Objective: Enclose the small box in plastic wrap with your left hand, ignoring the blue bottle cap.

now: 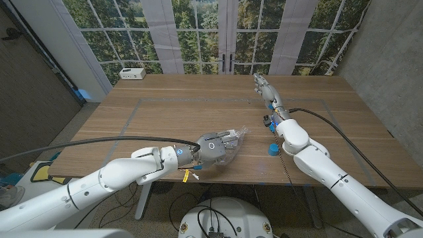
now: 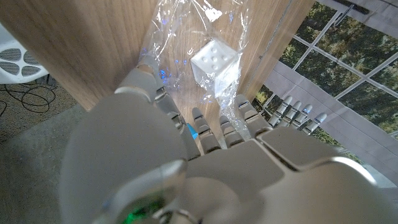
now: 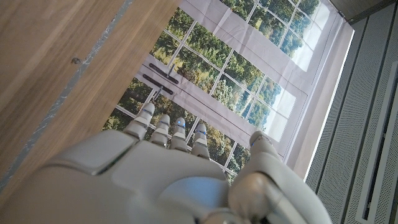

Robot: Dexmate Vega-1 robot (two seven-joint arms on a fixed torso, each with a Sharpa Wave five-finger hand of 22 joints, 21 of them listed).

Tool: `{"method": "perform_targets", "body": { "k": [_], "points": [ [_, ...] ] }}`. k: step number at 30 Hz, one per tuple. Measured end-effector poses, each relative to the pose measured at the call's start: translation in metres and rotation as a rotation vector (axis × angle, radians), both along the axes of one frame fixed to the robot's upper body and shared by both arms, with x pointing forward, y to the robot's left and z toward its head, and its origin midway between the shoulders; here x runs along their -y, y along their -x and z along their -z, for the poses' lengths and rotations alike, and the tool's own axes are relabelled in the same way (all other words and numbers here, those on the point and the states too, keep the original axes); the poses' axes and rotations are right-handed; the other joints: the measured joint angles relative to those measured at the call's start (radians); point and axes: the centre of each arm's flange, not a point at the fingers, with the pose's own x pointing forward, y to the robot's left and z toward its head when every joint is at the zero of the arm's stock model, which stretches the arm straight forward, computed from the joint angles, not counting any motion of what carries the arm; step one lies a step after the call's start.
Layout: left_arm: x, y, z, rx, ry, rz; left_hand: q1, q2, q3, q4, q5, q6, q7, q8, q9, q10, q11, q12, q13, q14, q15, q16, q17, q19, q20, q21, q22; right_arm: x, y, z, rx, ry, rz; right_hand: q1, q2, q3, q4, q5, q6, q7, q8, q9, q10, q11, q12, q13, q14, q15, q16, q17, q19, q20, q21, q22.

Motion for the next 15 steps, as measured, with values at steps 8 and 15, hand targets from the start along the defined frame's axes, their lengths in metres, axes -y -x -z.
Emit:
{"method": "perform_targets", "body": {
  "k": [8, 15],
  "points": [
    [-0.006, 0.001, -0.005, 0.043, 0.073, 0.031, 0.011, 0.012, -0.006, 0.006, -0.003, -0.017, 0.008, 0.000, 0.023, 0.016, 0.009, 0.000, 0.003, 0.028, 0.000, 0.000, 0.000, 0.011, 0.000, 0.000, 0.000, 0.000, 0.000, -0.001, 0.000, -0.001, 0.004, 0.000, 0.000, 0.003, 0.003, 0.000, 0.000, 0.000, 0.000, 0.000, 0.000, 0.000, 0.000, 0.000, 0.000, 0.000, 0.000, 0.000, 0.000, 0.000, 0.000, 0.000],
    [-0.011, 0.004, -0.010, 0.095, 0.135, 0.056, 0.015, 0.019, -0.015, 0.006, -0.004, -0.025, 0.010, 0.011, 0.042, 0.045, 0.002, 0.000, 0.008, 0.058, -0.001, 0.004, 0.000, 0.021, 0.000, 0.000, 0.005, -0.001, 0.000, -0.002, 0.002, -0.002, 0.003, 0.000, 0.000, 0.004, 0.004, 0.000, 0.000, 0.000, 0.000, 0.000, 0.000, 0.000, 0.000, 0.000, 0.000, 0.000, 0.000, 0.000, 0.000, 0.000, 0.000, 0.000]
  ]
}}
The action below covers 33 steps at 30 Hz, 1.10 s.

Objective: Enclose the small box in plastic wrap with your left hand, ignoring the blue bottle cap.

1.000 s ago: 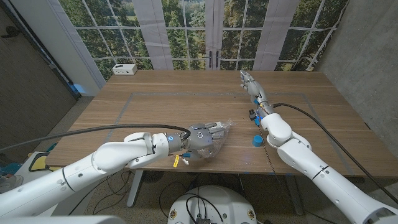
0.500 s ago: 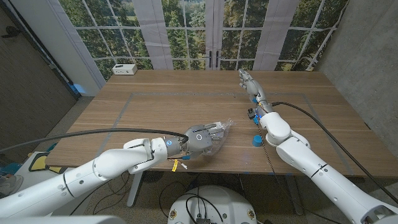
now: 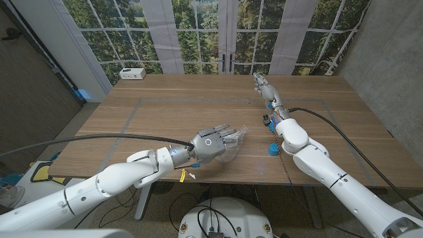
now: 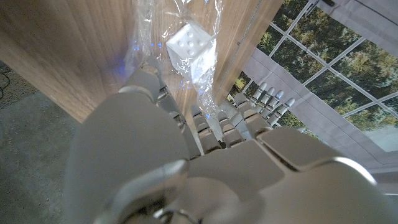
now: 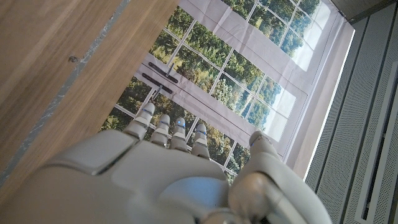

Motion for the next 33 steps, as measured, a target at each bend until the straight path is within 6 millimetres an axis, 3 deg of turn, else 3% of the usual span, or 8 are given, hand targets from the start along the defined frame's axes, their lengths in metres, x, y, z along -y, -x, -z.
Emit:
{"method": "perform_targets", "body": {
  "k": [9, 15, 17, 33],
  "points": [
    [-0.006, -0.001, -0.006, 0.115, 0.116, 0.015, 0.005, 0.010, -0.007, -0.001, 0.000, -0.005, 0.001, 0.014, 0.019, 0.023, 0.002, 0.008, 0.000, 0.032, -0.004, 0.000, 0.000, 0.007, -0.007, 0.004, 0.000, 0.000, -0.004, -0.001, -0.005, 0.003, -0.001, 0.000, 0.000, 0.000, 0.000, 0.000, 0.000, 0.000, 0.000, 0.000, 0.000, 0.000, 0.000, 0.000, 0.000, 0.000, 0.000, 0.000, 0.000, 0.000, 0.000, 0.000],
    [-0.004, -0.010, 0.004, 0.087, 0.135, 0.002, 0.005, 0.010, -0.019, 0.003, 0.000, -0.020, -0.012, 0.021, 0.038, 0.038, -0.002, 0.008, 0.004, 0.054, -0.001, 0.000, 0.003, 0.020, -0.006, 0.007, 0.005, 0.000, -0.006, -0.002, -0.005, 0.004, -0.005, 0.000, 0.000, 0.000, 0.000, 0.000, 0.000, 0.000, 0.000, 0.000, 0.000, 0.000, 0.000, 0.000, 0.000, 0.000, 0.000, 0.000, 0.000, 0.000, 0.000, 0.000],
    [-0.007, -0.005, -0.010, 0.199, 0.204, 0.045, 0.005, 0.011, -0.021, 0.005, 0.000, -0.020, -0.012, 0.025, 0.038, 0.038, -0.002, 0.008, 0.005, 0.055, -0.002, 0.000, 0.005, 0.020, -0.006, 0.010, 0.005, 0.001, -0.007, -0.002, -0.006, 0.004, -0.005, 0.000, 0.000, 0.000, 0.000, 0.000, 0.000, 0.000, 0.000, 0.000, 0.000, 0.000, 0.000, 0.000, 0.000, 0.000, 0.000, 0.000, 0.000, 0.000, 0.000, 0.000],
    [0.001, -0.023, -0.023, 0.256, 0.308, 0.076, -0.004, 0.019, -0.042, 0.010, 0.000, -0.023, -0.031, 0.029, 0.035, 0.065, -0.014, 0.008, 0.009, 0.089, -0.004, 0.000, 0.005, 0.045, -0.009, 0.018, 0.004, 0.005, -0.013, -0.003, -0.010, -0.001, -0.009, 0.000, 0.000, 0.000, 0.000, 0.000, 0.000, 0.000, 0.000, 0.000, 0.000, 0.000, 0.000, 0.000, 0.000, 0.000, 0.000, 0.000, 0.000, 0.000, 0.000, 0.000]
  ]
}}
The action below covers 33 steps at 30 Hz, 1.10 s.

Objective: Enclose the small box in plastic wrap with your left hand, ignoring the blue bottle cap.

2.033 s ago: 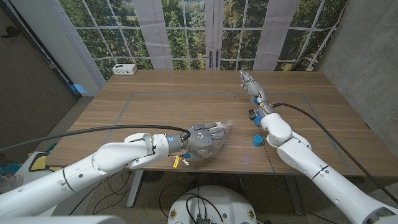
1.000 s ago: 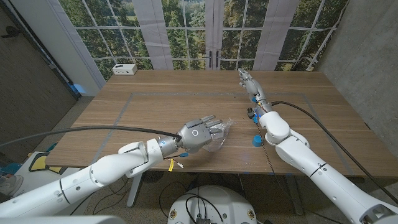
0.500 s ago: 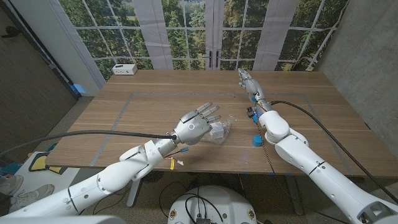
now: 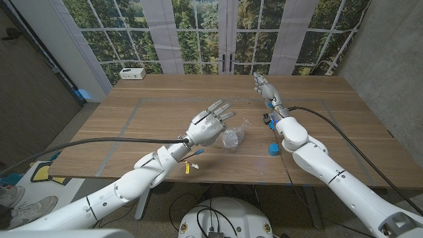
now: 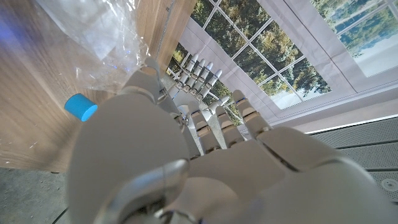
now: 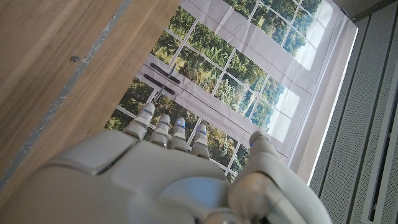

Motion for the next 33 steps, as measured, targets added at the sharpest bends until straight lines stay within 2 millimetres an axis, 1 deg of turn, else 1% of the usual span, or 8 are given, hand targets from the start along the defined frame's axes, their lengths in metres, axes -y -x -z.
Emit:
{"method": "perform_targets", "body": {
  "k": [2, 9, 15, 21, 24, 27, 31, 33],
  "points": [
    [0.001, -0.004, -0.001, -0.002, 0.005, 0.001, 0.000, 0.000, -0.003, 0.003, 0.000, 0.000, 0.000, 0.000, -0.002, 0.005, 0.002, 0.000, 0.000, 0.004, 0.004, 0.000, 0.000, 0.000, 0.000, 0.001, 0.000, 0.001, -0.001, 0.000, -0.001, -0.001, -0.001, 0.000, 0.000, 0.000, 0.000, 0.000, 0.000, 0.000, 0.000, 0.000, 0.000, 0.000, 0.000, 0.000, 0.000, 0.000, 0.000, 0.000, 0.000, 0.000, 0.000, 0.000],
    [0.008, -0.018, -0.006, -0.009, 0.026, 0.005, 0.000, 0.000, -0.010, 0.001, 0.000, 0.000, 0.000, 0.000, -0.002, 0.017, -0.011, 0.007, 0.000, 0.015, 0.004, 0.000, 0.000, 0.005, -0.005, 0.001, 0.004, 0.004, -0.004, -0.001, -0.007, -0.003, -0.001, 0.000, 0.000, 0.000, 0.000, 0.000, 0.000, 0.000, 0.000, 0.000, 0.000, 0.000, 0.000, 0.000, 0.000, 0.000, 0.000, 0.000, 0.000, 0.000, 0.000, 0.000],
    [0.018, -0.032, -0.010, -0.016, 0.038, 0.009, 0.000, 0.000, -0.015, -0.001, 0.000, 0.000, 0.000, 0.000, -0.004, 0.024, -0.010, 0.007, 0.000, 0.020, -0.002, 0.000, 0.000, 0.011, -0.011, 0.001, 0.005, 0.004, -0.006, -0.001, -0.011, -0.004, -0.005, 0.000, 0.000, 0.000, 0.000, 0.000, 0.000, 0.000, 0.000, 0.000, 0.000, 0.000, 0.000, 0.000, 0.000, 0.000, 0.000, 0.000, 0.000, 0.000, 0.000, 0.000],
    [0.027, -0.044, -0.013, -0.028, 0.048, 0.019, 0.000, 0.000, -0.019, -0.005, 0.000, 0.000, 0.000, 0.000, -0.008, 0.030, -0.009, 0.007, 0.000, 0.027, 0.002, 0.000, 0.000, 0.011, -0.011, 0.001, 0.005, 0.007, -0.009, -0.001, -0.015, -0.006, -0.004, 0.000, 0.000, 0.000, 0.000, 0.000, 0.000, 0.000, 0.000, 0.000, 0.000, 0.000, 0.000, 0.000, 0.000, 0.000, 0.000, 0.000, 0.000, 0.000, 0.000, 0.000],
    [0.031, -0.050, -0.012, -0.051, 0.055, 0.035, 0.000, 0.000, -0.023, -0.002, 0.000, 0.000, 0.000, 0.000, -0.008, 0.035, -0.014, 0.007, 0.000, 0.027, 0.001, 0.000, 0.000, 0.011, -0.011, 0.001, 0.005, 0.009, -0.011, -0.002, -0.017, -0.006, 0.000, 0.000, 0.000, 0.000, 0.000, 0.000, 0.000, 0.000, 0.000, 0.000, 0.000, 0.000, 0.000, 0.000, 0.000, 0.000, 0.000, 0.000, 0.000, 0.000, 0.000, 0.000],
    [0.038, -0.057, -0.014, -0.058, 0.057, 0.048, 0.000, 0.000, -0.023, -0.002, 0.000, 0.000, 0.001, 0.000, -0.008, 0.044, -0.012, 0.007, 0.000, 0.038, 0.002, 0.000, 0.000, 0.011, -0.011, 0.001, 0.005, 0.011, -0.013, -0.002, -0.019, -0.007, 0.003, 0.000, 0.000, 0.000, 0.000, 0.000, 0.000, 0.000, 0.000, 0.000, 0.000, 0.000, 0.000, 0.000, 0.000, 0.000, 0.000, 0.000, 0.000, 0.000, 0.000, 0.000],
    [0.043, -0.063, -0.008, -0.081, 0.050, 0.055, 0.000, 0.000, -0.027, -0.005, 0.000, 0.004, 0.004, 0.003, -0.008, 0.048, -0.016, 0.007, 0.000, 0.041, -0.002, 0.000, 0.000, 0.014, -0.007, 0.001, 0.005, 0.012, -0.015, -0.002, -0.020, -0.009, 0.002, 0.000, 0.000, 0.000, 0.000, 0.000, 0.000, 0.000, 0.000, 0.000, 0.000, 0.000, 0.000, 0.000, 0.000, 0.000, 0.000, 0.000, 0.000, 0.000, 0.000, 0.000],
    [0.046, -0.066, -0.007, -0.093, 0.048, 0.062, 0.000, 0.000, -0.027, -0.005, 0.000, 0.004, 0.004, 0.004, -0.010, 0.053, -0.011, 0.011, 0.000, 0.047, 0.000, 0.000, 0.000, 0.014, -0.007, 0.001, 0.005, 0.012, -0.015, -0.002, -0.021, -0.010, 0.002, 0.000, 0.000, 0.000, 0.000, 0.000, 0.000, 0.000, 0.000, 0.000, 0.000, 0.000, 0.000, 0.000, 0.000, 0.000, 0.000, 0.000, 0.000, 0.000, 0.000, 0.000]
  ]
}}
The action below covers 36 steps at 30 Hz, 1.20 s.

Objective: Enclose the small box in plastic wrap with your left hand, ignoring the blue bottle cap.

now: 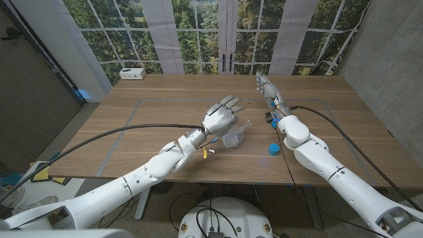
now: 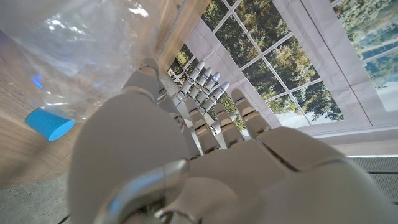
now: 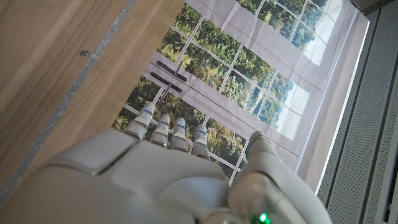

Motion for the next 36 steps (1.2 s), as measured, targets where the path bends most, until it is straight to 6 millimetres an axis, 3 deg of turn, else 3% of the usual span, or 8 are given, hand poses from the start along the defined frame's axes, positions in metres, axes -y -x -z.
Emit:
{"method": "perform_targets", "body": {
  "k": [14, 15, 19, 23, 25, 29, 36],
  "points": [
    [0.016, -0.005, 0.014, -0.074, -0.058, 0.020, 0.000, 0.000, -0.012, -0.004, 0.001, -0.011, 0.005, -0.002, -0.006, 0.009, -0.002, -0.001, 0.005, 0.010, 0.003, 0.000, 0.000, 0.005, -0.005, 0.000, 0.000, 0.004, -0.005, -0.001, 0.000, 0.001, -0.002, 0.000, 0.000, 0.000, 0.000, 0.000, 0.000, 0.000, 0.000, 0.000, 0.000, 0.000, 0.000, 0.000, 0.000, 0.000, 0.000, 0.000, 0.000, 0.000, 0.000, 0.000],
    [0.016, -0.005, 0.014, -0.076, -0.060, 0.020, 0.000, 0.000, -0.016, -0.002, 0.001, -0.047, -0.001, -0.017, -0.006, 0.009, -0.001, -0.008, 0.005, 0.010, 0.003, 0.000, 0.000, 0.005, -0.005, 0.000, 0.000, 0.004, -0.005, -0.001, 0.000, 0.001, -0.002, 0.000, 0.000, 0.000, 0.000, 0.000, 0.000, 0.000, 0.000, 0.000, 0.000, 0.000, 0.000, 0.000, 0.000, 0.000, 0.000, 0.000, 0.000, 0.000, 0.000, 0.000],
    [0.018, -0.003, 0.016, -0.093, -0.075, 0.018, -0.004, -0.004, -0.054, 0.007, 0.005, -0.256, -0.042, -0.131, -0.037, -0.016, 0.011, -0.028, 0.005, 0.010, 0.003, -0.008, 0.000, 0.005, -0.005, 0.000, 0.000, 0.004, -0.005, -0.001, 0.000, -0.001, -0.004, 0.000, 0.000, 0.000, 0.000, 0.000, 0.000, 0.000, 0.000, 0.000, 0.000, 0.000, 0.000, 0.000, 0.000, 0.000, 0.000, 0.000, 0.000, 0.000, 0.000, 0.000],
    [0.018, -0.001, 0.018, -0.104, -0.085, 0.011, -0.046, -0.010, -0.091, 0.019, 0.014, -0.479, -0.044, -0.228, -0.063, -0.061, 0.017, -0.043, 0.008, 0.005, -0.001, -0.012, 0.000, -0.008, 0.008, -0.005, 0.000, 0.004, -0.005, -0.002, 0.001, -0.001, -0.006, 0.000, 0.000, 0.000, 0.000, 0.000, 0.000, 0.000, 0.000, 0.000, 0.000, 0.000, 0.000, 0.000, 0.000, 0.000, 0.000, 0.000, 0.000, 0.000, 0.000, 0.000],
    [0.018, 0.000, 0.019, -0.110, -0.087, 0.005, -0.061, -0.014, -0.106, 0.024, 0.016, -0.571, -0.036, -0.241, -0.071, -0.081, 0.027, -0.047, 0.009, -0.005, 0.000, -0.012, 0.000, -0.009, 0.009, -0.005, 0.000, 0.004, -0.005, -0.002, 0.001, 0.000, -0.007, 0.000, 0.000, 0.000, 0.000, 0.000, 0.000, 0.000, 0.000, 0.000, 0.000, 0.000, 0.000, 0.000, 0.000, 0.000, 0.000, 0.000, 0.000, 0.000, 0.000, 0.000],
    [0.017, 0.002, 0.020, -0.116, -0.084, -0.007, -0.080, -0.018, -0.119, 0.030, 0.017, -0.676, -0.015, -0.245, -0.077, -0.110, 0.045, -0.047, 0.010, -0.009, 0.000, -0.012, 0.000, -0.015, 0.014, -0.013, 0.000, 0.004, -0.005, -0.002, 0.002, 0.002, -0.008, 0.000, 0.000, 0.000, 0.000, 0.000, 0.000, 0.000, 0.000, 0.000, 0.000, 0.000, 0.000, 0.000, 0.000, 0.000, 0.000, 0.000, 0.000, 0.000, 0.000, 0.000],
    [0.013, 0.005, 0.022, -0.104, -0.044, -0.013, -0.127, 0.001, -0.123, 0.048, 0.017, -0.713, 0.005, -0.244, -0.078, -0.119, 0.054, -0.053, 0.009, -0.009, 0.000, -0.012, 0.007, -0.011, 0.018, -0.013, 0.000, 0.004, -0.004, -0.002, 0.005, 0.003, -0.010, 0.000, 0.000, 0.000, 0.000, 0.000, 0.000, 0.000, 0.000, 0.000, 0.000, 0.000, 0.000, 0.000, 0.000, 0.000, 0.000, 0.000, 0.000, 0.000, 0.000, 0.000]
  ]
}}
